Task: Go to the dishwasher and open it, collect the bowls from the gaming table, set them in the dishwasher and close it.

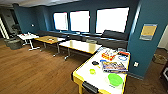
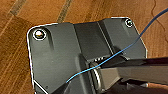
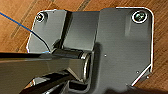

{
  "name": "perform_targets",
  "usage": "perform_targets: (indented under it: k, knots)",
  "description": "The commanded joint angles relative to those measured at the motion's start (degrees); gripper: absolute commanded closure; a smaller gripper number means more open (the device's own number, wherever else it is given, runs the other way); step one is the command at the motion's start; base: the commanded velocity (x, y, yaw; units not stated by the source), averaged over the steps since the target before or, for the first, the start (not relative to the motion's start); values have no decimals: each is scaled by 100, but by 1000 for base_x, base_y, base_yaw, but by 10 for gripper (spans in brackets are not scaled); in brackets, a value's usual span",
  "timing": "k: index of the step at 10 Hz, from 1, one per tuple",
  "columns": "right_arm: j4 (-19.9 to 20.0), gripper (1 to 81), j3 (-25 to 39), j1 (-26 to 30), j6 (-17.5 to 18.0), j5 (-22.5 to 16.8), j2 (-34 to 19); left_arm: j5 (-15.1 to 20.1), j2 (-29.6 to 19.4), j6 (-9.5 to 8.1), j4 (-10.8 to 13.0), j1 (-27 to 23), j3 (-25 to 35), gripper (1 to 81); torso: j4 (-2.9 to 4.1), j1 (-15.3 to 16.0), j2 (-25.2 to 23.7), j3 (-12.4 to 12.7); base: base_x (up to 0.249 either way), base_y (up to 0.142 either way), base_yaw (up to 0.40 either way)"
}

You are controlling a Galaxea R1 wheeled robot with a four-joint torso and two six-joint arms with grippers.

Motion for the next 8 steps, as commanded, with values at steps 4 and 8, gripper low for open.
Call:
perform_targets:
  k: [4,8]
  knots:
    - [-16,10,12,250,-18,-268,50,221,-5,30,55,-201,1,10,0,0,0,2,105,92,0]
    - [-16,10,21,250,-18,-268,50,221,-14,30,55,-201,1,10,0,0,0,2,104,92,0]
